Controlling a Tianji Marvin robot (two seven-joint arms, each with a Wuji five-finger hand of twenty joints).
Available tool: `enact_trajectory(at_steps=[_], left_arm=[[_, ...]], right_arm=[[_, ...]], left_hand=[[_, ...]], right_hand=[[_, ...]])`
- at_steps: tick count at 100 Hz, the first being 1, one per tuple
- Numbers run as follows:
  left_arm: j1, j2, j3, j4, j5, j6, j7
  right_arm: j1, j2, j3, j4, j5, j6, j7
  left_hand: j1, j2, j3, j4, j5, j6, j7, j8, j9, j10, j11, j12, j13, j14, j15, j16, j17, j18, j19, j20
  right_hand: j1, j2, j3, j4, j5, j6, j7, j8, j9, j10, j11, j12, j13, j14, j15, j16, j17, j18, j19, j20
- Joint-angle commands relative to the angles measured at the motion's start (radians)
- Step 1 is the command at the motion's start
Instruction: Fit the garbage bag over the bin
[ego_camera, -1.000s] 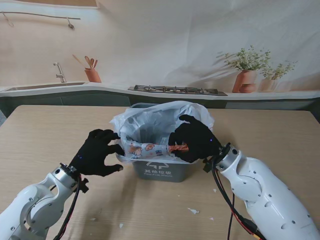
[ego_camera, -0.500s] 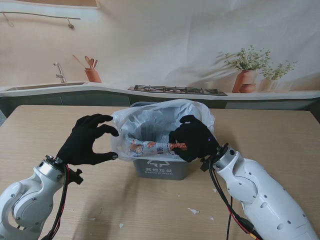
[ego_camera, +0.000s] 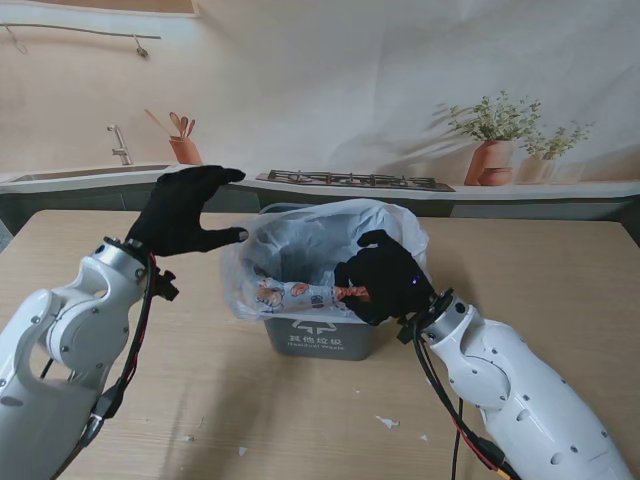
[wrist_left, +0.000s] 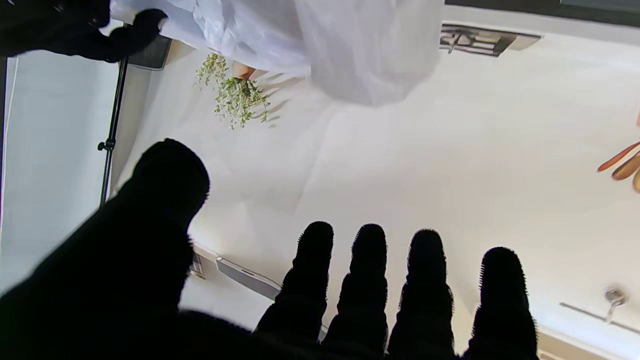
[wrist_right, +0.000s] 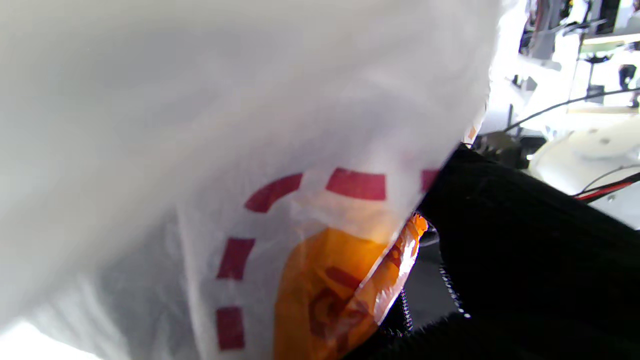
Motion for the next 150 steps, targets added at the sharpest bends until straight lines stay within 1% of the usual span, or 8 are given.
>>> enact_trajectory(at_steps=[1, 32, 69, 92, 99, 113, 129, 150], left_arm=[[-0.034, 0.005, 0.008, 0.001, 0.012, 0.009, -0.016], [-0.130, 0.025, 0.075, 0.066, -0.023, 0.170, -0.182], [-0.190, 0.032, 0.118, 0.183, -0.138, 0.246, -0.260], [-0.227, 0.006, 0.177, 0.262, -0.172, 0.263, -0.145], [-0.234, -0.002, 0.187, 0.274, -0.180, 0.256, -0.114], [-0.248, -0.010, 0.205, 0.286, -0.200, 0.264, -0.091], [-0.274, -0.019, 0.233, 0.319, -0.182, 0.268, -0.047], [-0.326, -0.043, 0.282, 0.394, -0.182, 0.291, 0.044]], right_arm=[[-0.012, -0.006, -0.001, -0.007, -0.001, 0.006, 0.010], [-0.028, -0.006, 0.002, -0.022, -0.010, 0.008, -0.004], [-0.015, -0.006, -0.005, -0.009, -0.008, -0.001, -0.002], [-0.015, -0.007, -0.003, -0.006, -0.007, -0.002, -0.010], [-0.013, -0.008, -0.005, -0.004, -0.007, -0.004, -0.010], [-0.010, -0.008, -0.011, 0.001, -0.001, -0.005, -0.008], [-0.008, -0.009, -0.013, 0.002, 0.002, -0.006, -0.006], [0.003, -0.009, -0.022, 0.013, 0.013, -0.016, 0.007]], left_hand=[[-0.011, 0.016, -0.018, 0.037, -0.025, 0.032, -0.039, -0.022, -0.036, -0.013, -0.034, -0.016, -0.045, -0.009, -0.030, -0.028, -0.011, -0.006, -0.044, -0.007], [-0.033, 0.036, -0.141, 0.028, 0.004, 0.107, -0.135, -0.070, -0.038, 0.010, -0.136, -0.074, -0.054, -0.013, -0.156, -0.084, -0.016, -0.009, -0.173, -0.038], [-0.023, 0.013, -0.048, 0.014, 0.150, 0.123, -0.051, -0.025, 0.116, 0.009, -0.042, -0.021, 0.033, 0.001, -0.070, -0.037, -0.022, 0.001, -0.287, -0.002], [0.088, -0.014, 0.179, 0.024, 0.323, -0.026, 0.297, 0.161, 0.378, -0.105, 0.110, 0.118, 0.218, -0.010, 0.078, 0.046, 0.000, 0.019, -0.218, 0.066], [0.218, -0.080, 0.145, -0.055, 0.388, -0.106, 0.408, 0.126, 0.460, -0.140, 0.144, 0.158, 0.259, -0.022, 0.116, 0.052, -0.011, 0.017, -0.145, 0.040], [0.327, -0.103, 0.126, -0.053, 0.515, -0.205, 0.577, 0.096, 0.653, -0.161, 0.100, 0.319, 0.340, -0.038, 0.165, 0.054, -0.011, 0.018, -0.073, -0.029], [0.350, -0.079, 0.135, -0.061, 0.524, -0.176, 0.609, 0.170, 0.701, -0.131, 0.083, 0.377, 0.361, -0.045, 0.206, 0.069, -0.010, 0.017, -0.007, -0.027], [0.430, 0.008, 0.050, -0.068, 0.411, -0.099, 0.648, 0.309, 0.611, -0.084, 0.124, 0.454, 0.281, -0.029, 0.252, 0.105, -0.012, 0.013, 0.007, -0.054]], right_hand=[[0.048, -0.016, 0.088, -0.017, 0.025, -0.030, 0.033, 0.001, 0.040, 0.027, 0.031, 0.016, 0.038, -0.016, 0.024, 0.013, -0.002, 0.017, 0.029, -0.017], [0.046, -0.018, 0.087, -0.019, 0.025, -0.030, 0.035, 0.001, 0.043, 0.024, 0.029, 0.023, 0.043, -0.016, 0.028, 0.012, 0.001, 0.018, 0.039, -0.020], [0.042, -0.023, 0.091, -0.018, 0.028, -0.030, 0.036, -0.002, 0.057, 0.017, 0.027, 0.029, 0.058, -0.022, 0.028, 0.007, 0.009, 0.018, 0.049, -0.024], [0.039, -0.021, 0.092, -0.017, 0.027, -0.029, 0.037, -0.003, 0.061, 0.012, 0.028, 0.033, 0.062, -0.023, 0.030, 0.006, 0.015, 0.018, 0.058, -0.023], [0.039, -0.020, 0.091, -0.017, 0.027, -0.029, 0.037, -0.004, 0.061, 0.011, 0.028, 0.034, 0.063, -0.023, 0.030, 0.006, 0.015, 0.017, 0.060, -0.022], [0.039, -0.019, 0.091, -0.017, 0.026, -0.030, 0.037, -0.004, 0.062, 0.010, 0.029, 0.037, 0.063, -0.023, 0.031, 0.005, 0.017, 0.018, 0.066, -0.022], [0.040, -0.021, 0.092, -0.017, 0.027, -0.029, 0.039, -0.004, 0.065, 0.010, 0.028, 0.038, 0.066, -0.023, 0.033, 0.004, 0.019, 0.018, 0.072, -0.021], [0.039, -0.018, 0.097, -0.019, 0.026, -0.036, 0.040, -0.004, 0.065, 0.010, 0.026, 0.039, 0.064, -0.023, 0.031, 0.002, 0.019, 0.019, 0.075, -0.021]])
